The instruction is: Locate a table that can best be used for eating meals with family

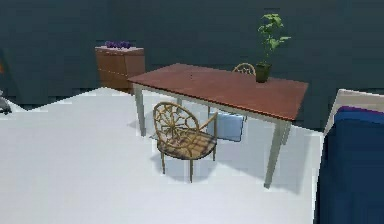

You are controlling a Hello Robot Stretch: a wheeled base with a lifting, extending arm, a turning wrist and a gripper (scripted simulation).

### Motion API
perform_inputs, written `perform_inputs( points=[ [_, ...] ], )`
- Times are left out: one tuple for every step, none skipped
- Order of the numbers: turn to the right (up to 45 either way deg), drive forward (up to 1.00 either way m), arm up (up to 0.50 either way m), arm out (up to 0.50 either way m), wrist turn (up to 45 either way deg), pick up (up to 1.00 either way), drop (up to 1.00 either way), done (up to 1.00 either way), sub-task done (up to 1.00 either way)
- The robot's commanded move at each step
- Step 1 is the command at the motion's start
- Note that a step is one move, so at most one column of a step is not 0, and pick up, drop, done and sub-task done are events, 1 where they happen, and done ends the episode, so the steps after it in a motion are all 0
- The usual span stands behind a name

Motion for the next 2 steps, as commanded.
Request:
perform_inputs(
  points=[
    [0.0, 0.70, 0.00, 0.00, 0.0, 0.00, 0.00, 0.00, 0.00],
    [0.0, 0.00, 0.00, 0.00, 0.0, 0.00, 0.00, 1.00, 0.00]
  ],
)
